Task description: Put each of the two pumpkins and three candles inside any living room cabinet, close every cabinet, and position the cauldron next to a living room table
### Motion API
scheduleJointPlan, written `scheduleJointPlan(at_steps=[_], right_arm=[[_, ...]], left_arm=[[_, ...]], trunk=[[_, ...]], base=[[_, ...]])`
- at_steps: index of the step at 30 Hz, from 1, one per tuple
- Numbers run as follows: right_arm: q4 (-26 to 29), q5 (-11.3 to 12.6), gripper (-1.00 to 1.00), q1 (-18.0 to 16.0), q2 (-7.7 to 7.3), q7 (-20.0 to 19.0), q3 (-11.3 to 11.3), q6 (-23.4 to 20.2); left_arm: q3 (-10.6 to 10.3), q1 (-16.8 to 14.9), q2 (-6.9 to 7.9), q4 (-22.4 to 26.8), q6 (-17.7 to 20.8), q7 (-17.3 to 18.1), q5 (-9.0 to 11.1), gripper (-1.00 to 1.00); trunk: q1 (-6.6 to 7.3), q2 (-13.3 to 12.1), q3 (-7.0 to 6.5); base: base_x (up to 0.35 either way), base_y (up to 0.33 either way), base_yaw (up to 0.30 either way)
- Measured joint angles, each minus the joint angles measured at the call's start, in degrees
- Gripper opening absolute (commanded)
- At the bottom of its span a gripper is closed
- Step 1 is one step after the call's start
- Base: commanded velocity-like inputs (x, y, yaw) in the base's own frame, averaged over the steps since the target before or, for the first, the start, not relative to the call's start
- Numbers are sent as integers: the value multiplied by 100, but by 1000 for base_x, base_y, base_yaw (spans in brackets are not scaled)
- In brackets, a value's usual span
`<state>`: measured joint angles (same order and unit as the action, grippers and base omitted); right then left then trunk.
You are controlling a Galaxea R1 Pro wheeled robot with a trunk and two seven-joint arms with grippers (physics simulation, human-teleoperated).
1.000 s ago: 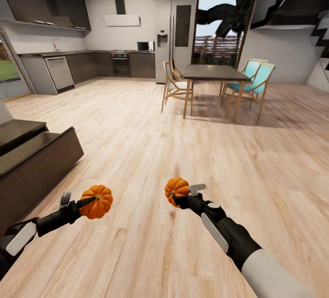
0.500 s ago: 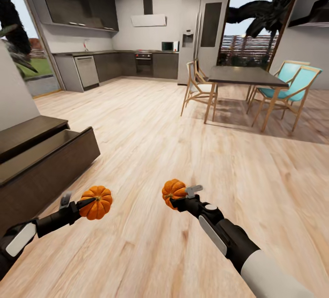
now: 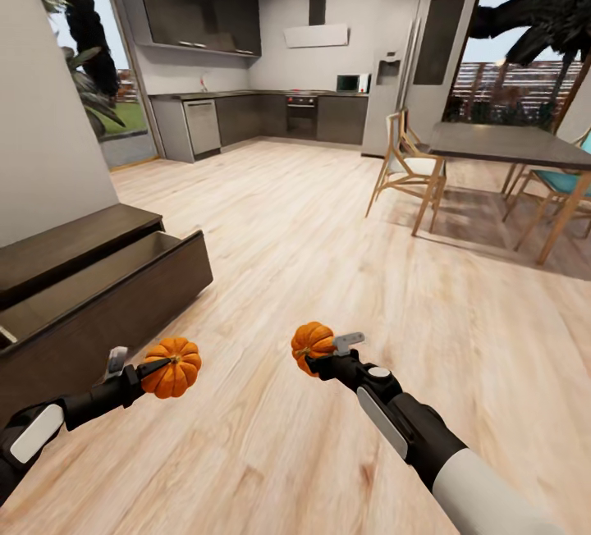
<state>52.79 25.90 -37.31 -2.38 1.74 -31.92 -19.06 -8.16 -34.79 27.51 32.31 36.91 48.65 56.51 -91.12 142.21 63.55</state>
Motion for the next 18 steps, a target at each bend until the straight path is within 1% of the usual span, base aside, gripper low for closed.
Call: scheduleJointPlan(at_steps=[9,13,14,16,18], right_arm=[[0,-20,-100,-3,-6,-12,7,0],[68,16,-100,-3,-32,-80,10,1],[121,37,-100,-3,-35,-150,13,0],[344,87,-100,-4,-28,-447,24,-29],[514,60,-100,-5,-24,-594,64,-48]], left_arm=[[0,0,-4,0,0,0,9,-100],[-5,0,-12,17,-4,0,9,-100],[-7,0,-19,21,-6,1,8,-100],[-9,-1,-25,26,-9,6,9,-100],[-10,0,-34,28,-9,8,7,-100]], trunk=[[0,0,0],[0,0,0],[0,0,0],[1,0,-1],[0,0,0]], base=[[330,0,297],[330,0,297],[330,-18,297],[330,-101,297],[330,-145,297]])
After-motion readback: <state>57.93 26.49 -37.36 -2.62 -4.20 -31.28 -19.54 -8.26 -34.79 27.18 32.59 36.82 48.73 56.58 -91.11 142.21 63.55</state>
